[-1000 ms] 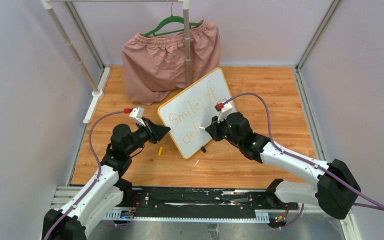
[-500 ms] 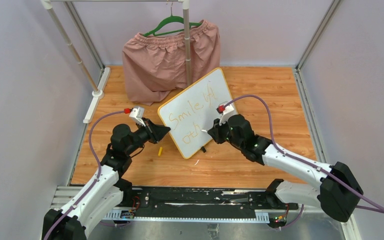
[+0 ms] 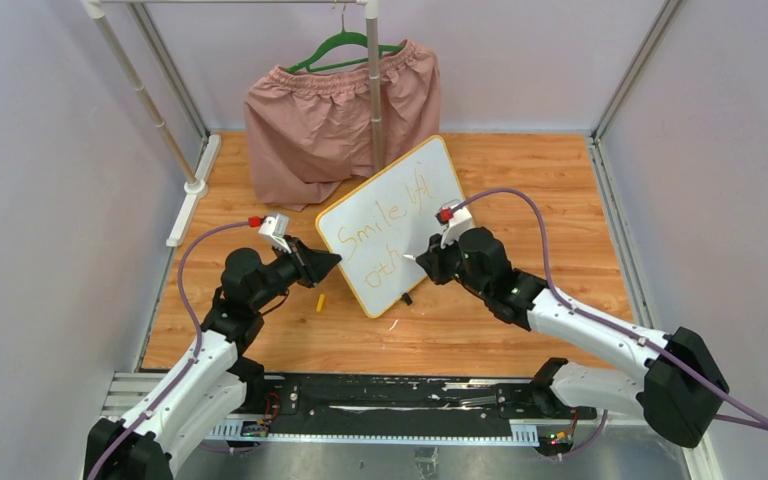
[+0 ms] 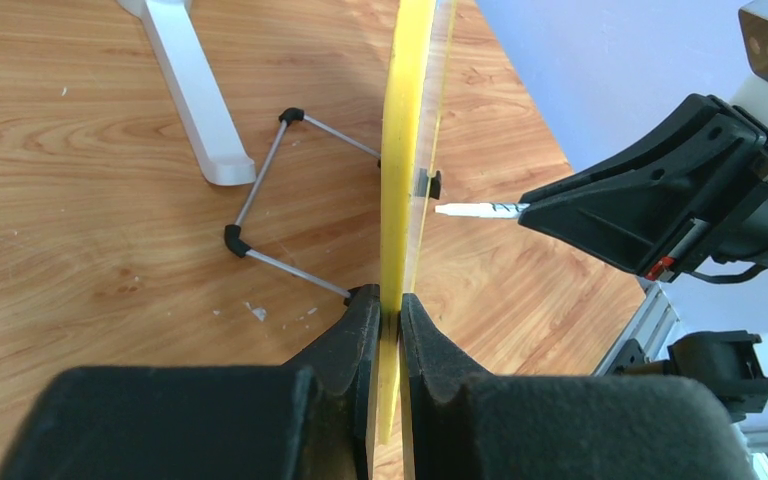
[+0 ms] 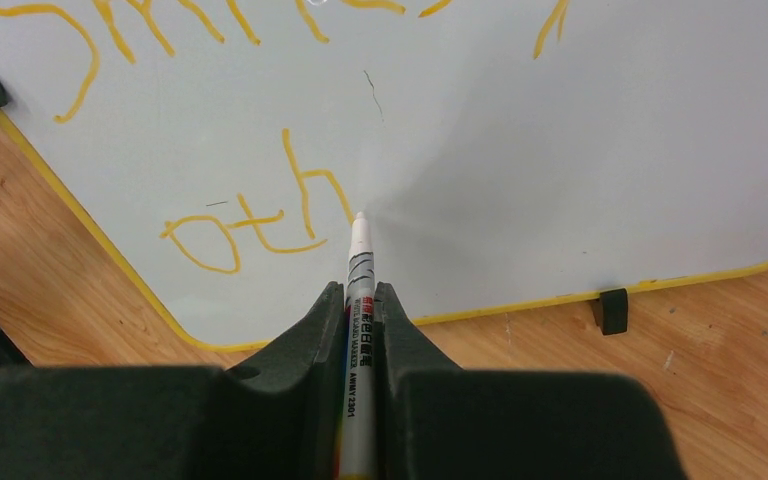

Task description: Write a sentence on the whiteboard

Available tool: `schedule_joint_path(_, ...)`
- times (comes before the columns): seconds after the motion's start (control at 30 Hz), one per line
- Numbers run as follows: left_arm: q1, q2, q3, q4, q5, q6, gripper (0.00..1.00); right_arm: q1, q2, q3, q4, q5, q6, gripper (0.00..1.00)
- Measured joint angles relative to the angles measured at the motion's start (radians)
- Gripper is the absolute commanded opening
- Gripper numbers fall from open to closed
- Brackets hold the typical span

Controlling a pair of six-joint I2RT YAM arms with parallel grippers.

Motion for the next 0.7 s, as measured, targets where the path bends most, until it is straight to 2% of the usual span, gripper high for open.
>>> schedule_joint_path(0.7, 0.0, 0.0, 0.0, 0.0, 0.002, 0.001, 0.0, -0.05, 0.055, 0.026, 0.003, -0.005, 0.0, 0.0)
